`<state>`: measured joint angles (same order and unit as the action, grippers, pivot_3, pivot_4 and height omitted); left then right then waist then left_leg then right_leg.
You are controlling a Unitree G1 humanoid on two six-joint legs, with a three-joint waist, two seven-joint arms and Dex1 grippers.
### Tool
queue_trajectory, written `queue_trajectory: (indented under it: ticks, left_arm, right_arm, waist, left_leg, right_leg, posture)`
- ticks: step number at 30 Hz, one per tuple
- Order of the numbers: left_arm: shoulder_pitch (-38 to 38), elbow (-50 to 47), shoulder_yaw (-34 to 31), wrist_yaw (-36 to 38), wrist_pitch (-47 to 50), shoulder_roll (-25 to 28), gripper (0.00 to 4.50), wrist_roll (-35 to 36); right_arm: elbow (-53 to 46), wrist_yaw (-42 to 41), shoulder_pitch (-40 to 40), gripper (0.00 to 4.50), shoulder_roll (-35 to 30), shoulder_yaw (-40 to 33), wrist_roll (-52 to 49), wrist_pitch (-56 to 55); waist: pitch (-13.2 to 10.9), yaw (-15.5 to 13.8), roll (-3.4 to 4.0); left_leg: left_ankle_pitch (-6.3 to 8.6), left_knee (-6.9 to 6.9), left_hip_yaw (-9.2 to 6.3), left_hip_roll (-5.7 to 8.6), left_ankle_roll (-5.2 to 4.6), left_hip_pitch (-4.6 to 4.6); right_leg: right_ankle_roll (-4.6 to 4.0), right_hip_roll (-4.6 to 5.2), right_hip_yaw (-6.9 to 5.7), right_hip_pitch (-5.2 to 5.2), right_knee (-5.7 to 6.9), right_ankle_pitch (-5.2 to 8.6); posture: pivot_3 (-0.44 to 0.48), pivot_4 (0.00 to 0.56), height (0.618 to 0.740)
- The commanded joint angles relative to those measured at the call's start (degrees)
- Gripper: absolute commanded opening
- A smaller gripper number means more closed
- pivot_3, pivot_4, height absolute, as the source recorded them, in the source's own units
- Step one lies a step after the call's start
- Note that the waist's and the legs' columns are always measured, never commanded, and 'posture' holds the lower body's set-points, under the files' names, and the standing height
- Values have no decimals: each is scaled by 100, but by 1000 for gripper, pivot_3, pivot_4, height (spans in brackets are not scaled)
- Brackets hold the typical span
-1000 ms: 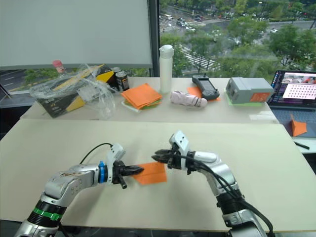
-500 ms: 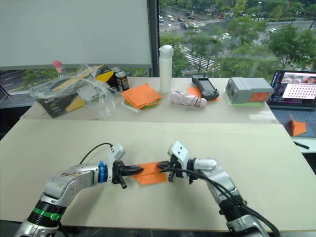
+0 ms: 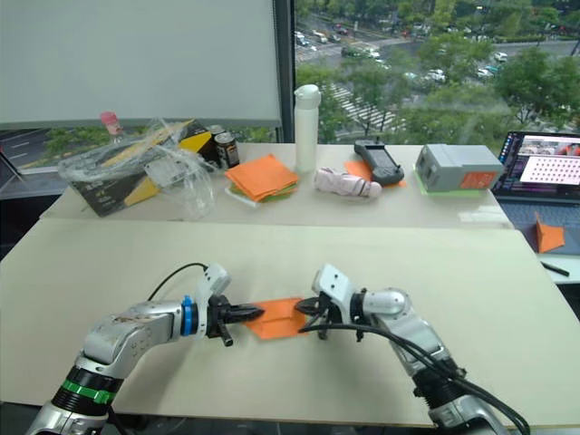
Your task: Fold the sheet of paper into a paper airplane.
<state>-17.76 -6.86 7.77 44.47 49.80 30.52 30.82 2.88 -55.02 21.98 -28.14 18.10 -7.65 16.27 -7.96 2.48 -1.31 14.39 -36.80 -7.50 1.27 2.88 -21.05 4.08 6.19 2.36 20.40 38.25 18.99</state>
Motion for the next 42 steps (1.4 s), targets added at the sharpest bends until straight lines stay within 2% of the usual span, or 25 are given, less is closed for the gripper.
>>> queue_trajectory:
  ticks: [1, 16, 24, 30, 37, 42]
  left_arm:
    - [21, 124, 40, -54, 10, 34, 0, -174]
    - [7, 143, 26, -50, -24, 64, 0, -149]
    - [66, 77, 11, -86, -19, 32, 0, -126]
    - [-26, -93, -284, -213, 209, -67, 0, 115]
    - [-141, -795, -751, -442, 746, -241, 0, 679]
    - [-35, -1129, -1072, -607, 1068, -178, 0, 997]
  right_arm:
    - [283, -69, -152, 14, -174, 167, 300, -40]
    - [467, -345, -30, 14, -480, 23, 234, -336]
    - [48, -520, 171, 14, -287, -463, -698, 742]
    - [-2, -408, 586, 14, -51, -1024, -1435, 1719]
    - [-220, -316, 637, 14, 80, -1180, -1710, 2074]
    - [-444, -245, 595, 14, 139, -1144, -1793, 2205]
  waist:
    - [0, 0, 0]
    - [0, -18, 0]
    - [-1, -20, -1]
    - [-16, -11, 5]
    - [-29, -6, 1]
    - [-30, -4, 1]
  left_leg:
    - [0, 0, 0, 0, 0, 3]
    - [1, 0, -1, 1, -1, 2]
    - [1, 0, -1, 1, -1, -1]
    - [1, 0, -2, 1, -1, -7]
    - [5, 1, -5, 1, -8, -30]
    - [4, -3, -4, 2, -6, -55]
  right_leg:
    - [0, 0, 0, -6, -6, 0]
    - [0, 0, 0, -13, -17, 0]
    - [0, 0, 0, -12, -19, 0]
    - [0, 0, 1, -5, -18, 0]
    - [0, 1, -1, 16, -21, 0]
    - [0, 3, 0, 43, -17, -1]
  posture:
    - [0, 150, 740]
    - [0, 150, 740]
    - [0, 150, 740]
    - [0, 150, 740]
    - [0, 150, 740]
    - [0, 150, 740]
